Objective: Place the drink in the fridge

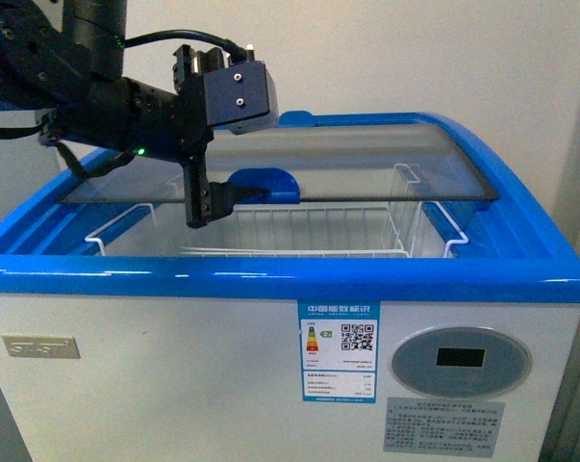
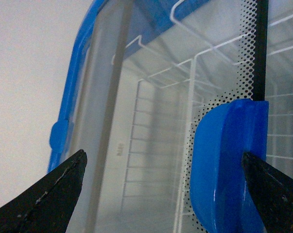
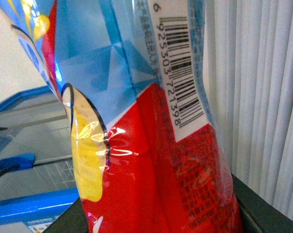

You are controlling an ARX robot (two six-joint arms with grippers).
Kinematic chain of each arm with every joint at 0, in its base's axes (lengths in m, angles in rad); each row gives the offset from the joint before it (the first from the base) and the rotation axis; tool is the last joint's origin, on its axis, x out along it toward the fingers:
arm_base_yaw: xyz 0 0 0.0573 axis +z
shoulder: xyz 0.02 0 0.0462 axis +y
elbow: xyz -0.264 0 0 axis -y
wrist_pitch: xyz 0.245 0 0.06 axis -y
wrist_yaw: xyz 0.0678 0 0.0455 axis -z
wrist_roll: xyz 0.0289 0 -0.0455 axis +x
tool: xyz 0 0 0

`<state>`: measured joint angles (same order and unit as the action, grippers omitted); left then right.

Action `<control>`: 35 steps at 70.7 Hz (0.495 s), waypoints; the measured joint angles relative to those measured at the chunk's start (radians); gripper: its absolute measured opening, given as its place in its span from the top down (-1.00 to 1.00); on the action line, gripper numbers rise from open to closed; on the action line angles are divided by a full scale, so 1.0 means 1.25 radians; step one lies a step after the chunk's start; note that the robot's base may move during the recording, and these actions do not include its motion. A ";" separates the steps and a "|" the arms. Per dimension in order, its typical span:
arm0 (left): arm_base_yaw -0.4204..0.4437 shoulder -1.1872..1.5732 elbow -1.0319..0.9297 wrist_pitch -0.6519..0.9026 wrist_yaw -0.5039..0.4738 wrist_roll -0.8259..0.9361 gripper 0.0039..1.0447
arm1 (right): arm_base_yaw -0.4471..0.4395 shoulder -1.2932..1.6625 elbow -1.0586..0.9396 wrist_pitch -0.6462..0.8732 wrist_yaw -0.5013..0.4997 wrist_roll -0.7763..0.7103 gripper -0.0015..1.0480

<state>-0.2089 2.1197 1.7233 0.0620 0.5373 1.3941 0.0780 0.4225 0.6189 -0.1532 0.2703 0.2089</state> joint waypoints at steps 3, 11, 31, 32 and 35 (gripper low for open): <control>-0.004 0.040 0.064 0.006 -0.034 0.006 -0.85 | 0.000 0.000 0.000 0.000 0.000 0.000 0.12; -0.009 0.114 0.178 0.012 -0.081 0.021 -0.85 | 0.000 0.000 0.000 0.000 0.000 0.000 0.12; -0.023 0.258 0.346 0.150 -0.203 0.043 -0.85 | 0.000 0.000 0.000 0.000 0.000 0.000 0.12; -0.023 0.259 0.345 0.159 -0.206 0.043 -0.85 | 0.000 0.000 0.000 0.000 0.000 0.000 0.12; -0.023 0.259 0.332 0.185 -0.220 0.038 -0.85 | 0.000 0.000 0.000 0.000 0.000 0.000 0.12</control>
<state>-0.2382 2.4435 2.1380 0.2935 0.2623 1.4422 0.0780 0.4225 0.6189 -0.1532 0.2703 0.2089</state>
